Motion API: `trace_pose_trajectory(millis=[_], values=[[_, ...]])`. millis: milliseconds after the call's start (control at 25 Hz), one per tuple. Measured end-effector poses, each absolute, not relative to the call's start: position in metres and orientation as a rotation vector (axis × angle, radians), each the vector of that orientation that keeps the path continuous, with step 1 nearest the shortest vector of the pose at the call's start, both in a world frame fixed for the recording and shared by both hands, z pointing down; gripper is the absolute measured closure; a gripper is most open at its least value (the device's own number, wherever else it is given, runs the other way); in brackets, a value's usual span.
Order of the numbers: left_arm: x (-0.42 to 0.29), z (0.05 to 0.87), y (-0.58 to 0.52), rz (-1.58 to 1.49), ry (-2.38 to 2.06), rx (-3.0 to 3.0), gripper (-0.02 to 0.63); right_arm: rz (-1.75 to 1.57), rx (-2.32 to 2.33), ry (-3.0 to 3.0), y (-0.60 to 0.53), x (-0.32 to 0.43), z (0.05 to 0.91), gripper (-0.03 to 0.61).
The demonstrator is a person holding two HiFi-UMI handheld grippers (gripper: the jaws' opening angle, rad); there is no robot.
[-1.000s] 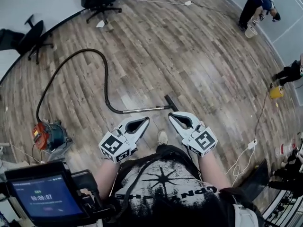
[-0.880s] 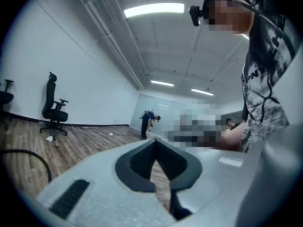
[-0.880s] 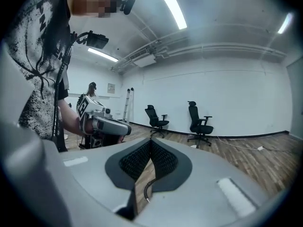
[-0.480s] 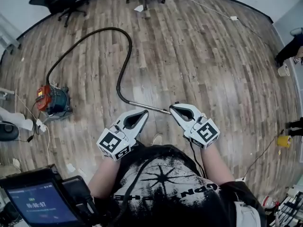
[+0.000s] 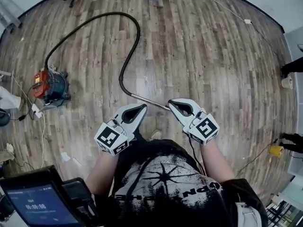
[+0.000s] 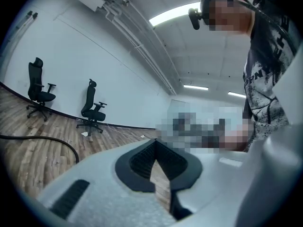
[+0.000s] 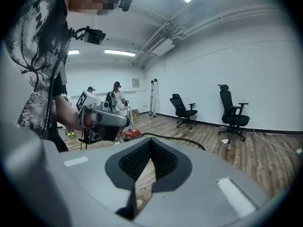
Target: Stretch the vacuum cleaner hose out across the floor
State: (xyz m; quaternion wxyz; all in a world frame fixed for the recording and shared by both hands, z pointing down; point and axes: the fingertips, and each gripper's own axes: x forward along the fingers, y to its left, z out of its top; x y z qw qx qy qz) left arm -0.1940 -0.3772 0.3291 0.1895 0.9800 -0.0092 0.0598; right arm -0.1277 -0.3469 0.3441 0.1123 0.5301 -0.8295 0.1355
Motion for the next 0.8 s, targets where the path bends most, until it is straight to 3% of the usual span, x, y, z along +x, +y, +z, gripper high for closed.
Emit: trace_pose_trajectory(millis=[320,520,800], values=[[-0.177,0.348,-0.452,0.181,0.096,2.803,0.614,0.437,1.546,-2.304,-0.412,-0.119,0.38,0.571],[-0.152,0.399,-0.477,0.209,0.042,2.817,0.614,0.473,1.449,-2.272,-0.427,-0.095,0.454,0.553],[-0.127,0.47,-0.48,0.144,-0.107,2.768,0.613,0.584,1.227,-2.219,-0.413,-0.072,0.615,0.442]])
